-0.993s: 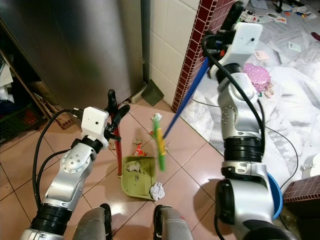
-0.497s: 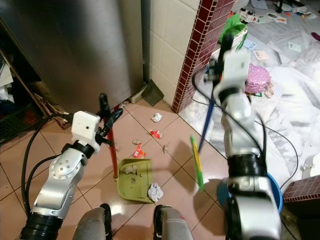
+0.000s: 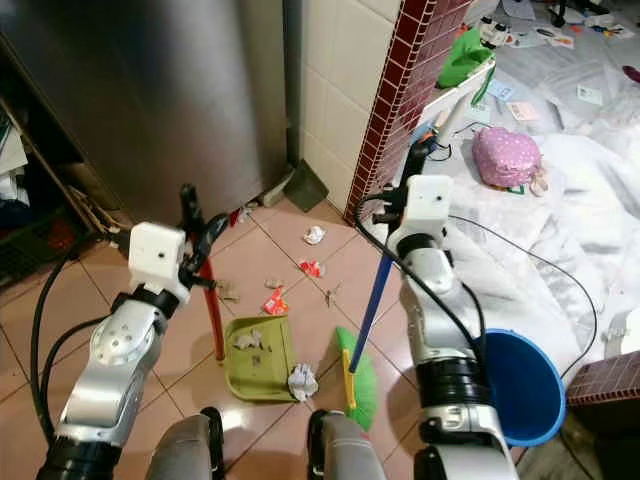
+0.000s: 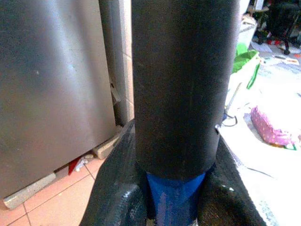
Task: Sweep floor
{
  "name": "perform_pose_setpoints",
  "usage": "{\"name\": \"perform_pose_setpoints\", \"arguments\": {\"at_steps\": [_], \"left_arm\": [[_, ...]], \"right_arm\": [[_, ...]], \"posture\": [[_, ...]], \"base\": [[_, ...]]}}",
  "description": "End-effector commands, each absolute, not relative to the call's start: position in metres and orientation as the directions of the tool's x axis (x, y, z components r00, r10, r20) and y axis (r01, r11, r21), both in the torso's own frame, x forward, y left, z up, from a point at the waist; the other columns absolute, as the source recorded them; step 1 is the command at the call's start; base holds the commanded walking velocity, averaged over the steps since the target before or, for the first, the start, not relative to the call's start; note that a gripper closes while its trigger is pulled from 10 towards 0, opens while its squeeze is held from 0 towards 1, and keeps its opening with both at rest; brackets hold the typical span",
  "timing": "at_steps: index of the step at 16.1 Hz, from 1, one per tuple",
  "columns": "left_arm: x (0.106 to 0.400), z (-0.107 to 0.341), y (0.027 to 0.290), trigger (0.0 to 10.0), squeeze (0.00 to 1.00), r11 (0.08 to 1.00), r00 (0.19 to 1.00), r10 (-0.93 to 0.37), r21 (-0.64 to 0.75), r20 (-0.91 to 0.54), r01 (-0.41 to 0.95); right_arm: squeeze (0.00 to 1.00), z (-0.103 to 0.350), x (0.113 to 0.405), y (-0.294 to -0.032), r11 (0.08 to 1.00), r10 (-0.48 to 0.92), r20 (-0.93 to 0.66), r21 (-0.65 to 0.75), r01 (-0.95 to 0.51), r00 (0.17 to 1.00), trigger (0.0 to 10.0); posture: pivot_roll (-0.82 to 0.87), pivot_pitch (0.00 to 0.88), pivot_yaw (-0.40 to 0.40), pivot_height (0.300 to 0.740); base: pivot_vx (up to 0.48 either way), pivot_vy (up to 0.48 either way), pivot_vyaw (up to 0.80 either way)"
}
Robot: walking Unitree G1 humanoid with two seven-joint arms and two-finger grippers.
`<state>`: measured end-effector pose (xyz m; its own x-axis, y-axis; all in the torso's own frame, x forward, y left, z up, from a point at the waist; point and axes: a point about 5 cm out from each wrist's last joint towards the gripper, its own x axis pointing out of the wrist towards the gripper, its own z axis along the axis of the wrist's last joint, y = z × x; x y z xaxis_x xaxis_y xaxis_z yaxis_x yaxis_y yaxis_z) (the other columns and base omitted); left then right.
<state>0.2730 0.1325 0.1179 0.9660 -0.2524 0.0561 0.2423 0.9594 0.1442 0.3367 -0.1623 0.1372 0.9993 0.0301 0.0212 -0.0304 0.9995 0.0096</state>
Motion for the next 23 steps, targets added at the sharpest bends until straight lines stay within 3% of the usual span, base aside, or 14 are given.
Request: {"name": "perform_pose_setpoints", "arguments": {"at_steps": [1, 4, 9, 12, 17, 19, 23], "left_arm": [[0.273, 0.127, 0.125, 10.0, 0.0, 0.951, 0.955, -0.282, 0.16, 0.089, 0.266], [0.272, 0.127, 0.121, 10.0, 0.0, 0.931, 0.947, -0.313, 0.221, 0.069, 0.292], [0.264, 0.125, 0.114, 10.0, 0.0, 0.928, 0.941, -0.334, 0.193, 0.049, 0.319], [0.268, 0.129, 0.11, 10.0, 0.0, 0.934, 0.945, -0.323, 0.183, 0.057, 0.308], [0.27, 0.131, 0.108, 10.0, 0.0, 0.945, 0.952, -0.297, 0.166, 0.076, 0.281], [0.272, 0.134, 0.108, 10.0, 0.0, 0.953, 0.957, -0.271, 0.165, 0.101, 0.252], [0.273, 0.134, 0.112, 10.0, 0.0, 0.961, 0.966, -0.237, 0.174, 0.107, 0.216]], "right_arm": [[0.0, 0.138, 0.336, -0.167, 0.998, -0.003, 0.003, 0.058, 0.002, 1.0, 10.0], [0.0, 0.141, 0.341, -0.169, 0.983, -0.075, -0.049, 0.164, 0.082, 0.996, 10.0], [0.0, 0.148, 0.347, -0.164, 0.93, -0.165, -0.103, 0.314, 0.189, 0.981, 10.0], [0.0, 0.17, 0.361, -0.149, 0.877, -0.142, -0.081, 0.452, 0.164, 0.986, 10.0], [0.0, 0.199, 0.375, -0.142, 0.829, -0.129, -0.013, 0.547, 0.115, 0.992, 10.0], [0.0, 0.216, 0.379, -0.141, 0.853, -0.091, 0.063, 0.52, 0.045, 0.994, 10.0], [0.0, 0.261, 0.373, -0.156, 0.966, -0.027, 0.328, 0.251, -0.06, 0.944, 10.0]], "posture": [[-0.01, 0.182, -0.06, 0.74], [-0.01, 0.183, -0.061, 0.74], [-0.01, 0.188, -0.063, 0.74], [-0.02, 0.188, -0.07, 0.74], [-0.03, 0.191, -0.072, 0.74], [-0.03, 0.191, -0.074, 0.74], [-0.02, 0.193, -0.076, 0.74]], "base": [[0.0, 0.0, 0.0], [0.0, 0.0, 0.0], [0.0, 0.0, 0.0], [0.0, 0.0, 0.0], [0.0, 0.0, 0.0], [0.0, 0.0, 0.0], [0.0, 0.0, 0.0]]}}
